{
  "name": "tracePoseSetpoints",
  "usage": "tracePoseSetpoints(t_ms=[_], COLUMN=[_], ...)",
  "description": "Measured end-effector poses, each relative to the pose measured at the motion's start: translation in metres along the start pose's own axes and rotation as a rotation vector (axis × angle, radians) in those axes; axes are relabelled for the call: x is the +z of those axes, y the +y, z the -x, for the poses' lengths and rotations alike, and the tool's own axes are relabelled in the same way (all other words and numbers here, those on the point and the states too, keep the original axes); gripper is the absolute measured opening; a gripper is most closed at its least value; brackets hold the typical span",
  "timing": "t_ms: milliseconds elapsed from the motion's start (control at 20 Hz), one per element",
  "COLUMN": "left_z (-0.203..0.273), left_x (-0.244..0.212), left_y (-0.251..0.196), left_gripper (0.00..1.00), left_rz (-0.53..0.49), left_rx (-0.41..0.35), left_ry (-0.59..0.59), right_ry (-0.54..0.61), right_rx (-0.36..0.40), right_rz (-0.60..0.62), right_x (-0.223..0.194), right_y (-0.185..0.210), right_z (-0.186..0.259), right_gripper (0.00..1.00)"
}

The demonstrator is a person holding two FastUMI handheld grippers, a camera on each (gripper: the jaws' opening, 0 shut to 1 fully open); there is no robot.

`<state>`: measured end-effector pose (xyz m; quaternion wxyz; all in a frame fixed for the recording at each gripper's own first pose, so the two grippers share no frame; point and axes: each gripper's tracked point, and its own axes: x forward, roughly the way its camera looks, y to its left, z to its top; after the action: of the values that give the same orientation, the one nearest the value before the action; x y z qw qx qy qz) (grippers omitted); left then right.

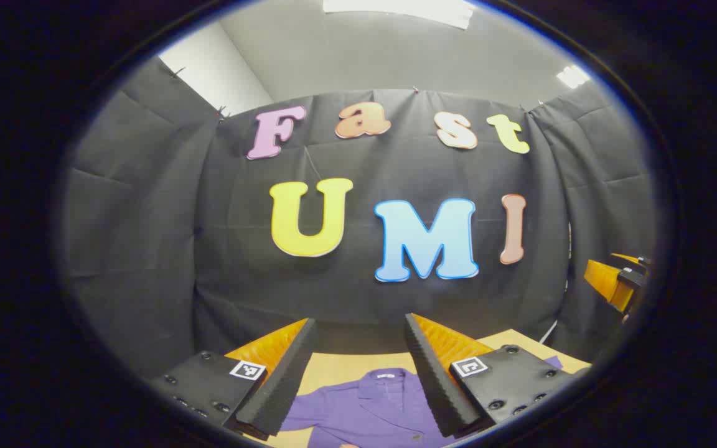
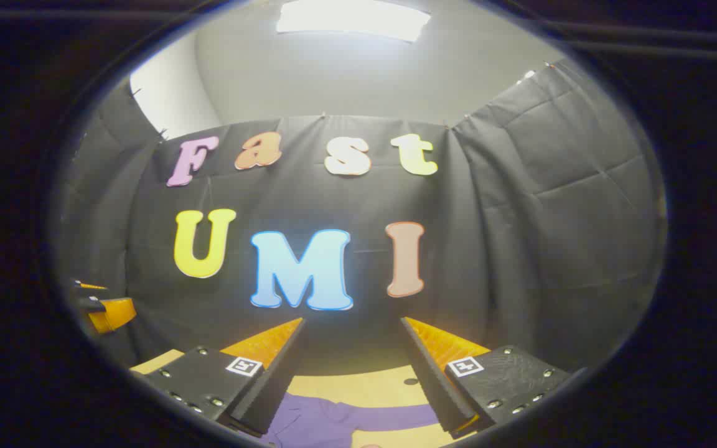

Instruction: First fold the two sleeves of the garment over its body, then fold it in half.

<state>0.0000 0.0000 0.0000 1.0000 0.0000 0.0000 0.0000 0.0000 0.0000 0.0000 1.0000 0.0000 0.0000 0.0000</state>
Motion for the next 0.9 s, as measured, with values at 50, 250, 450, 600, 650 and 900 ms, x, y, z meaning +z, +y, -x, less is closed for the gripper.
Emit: tracePoseSetpoints(t_ms=[50,250,450,600,650,900], left_z=[0.001,-0.001,-0.006,-0.012,-0.019,-0.030], left_x=[0.004,0.002,-0.001,-0.003,-0.003,-0.011], left_y=[0.003,-0.002,-0.007,-0.013,-0.019,-0.024], left_gripper=[0.93,0.93,0.93,0.93,0.93,0.93], left_rz=[-0.009,-0.028,-0.013,-0.020,-0.018,-0.006], left_rx=[0.002,-0.019,-0.043,-0.054,-0.057,-0.059], left_ry=[-0.009,-0.006,0.009,0.015,0.018,0.036], right_ry=[-0.003,0.017,0.021,0.033,0.036,0.075], right_rx=[0.022,0.056,0.058,0.058,0.057,0.045], right_rz=[0.006,0.011,0.023,0.027,0.029,0.021], right_x=[0.000,-0.007,-0.011,-0.016,-0.020,-0.038], right_y=[0.009,0.019,0.015,0.012,0.010,-0.002], right_z=[-0.003,-0.009,-0.019,-0.024,-0.026,-0.036], right_gripper=[0.93,0.92,0.92,0.97,0.93,0.93])
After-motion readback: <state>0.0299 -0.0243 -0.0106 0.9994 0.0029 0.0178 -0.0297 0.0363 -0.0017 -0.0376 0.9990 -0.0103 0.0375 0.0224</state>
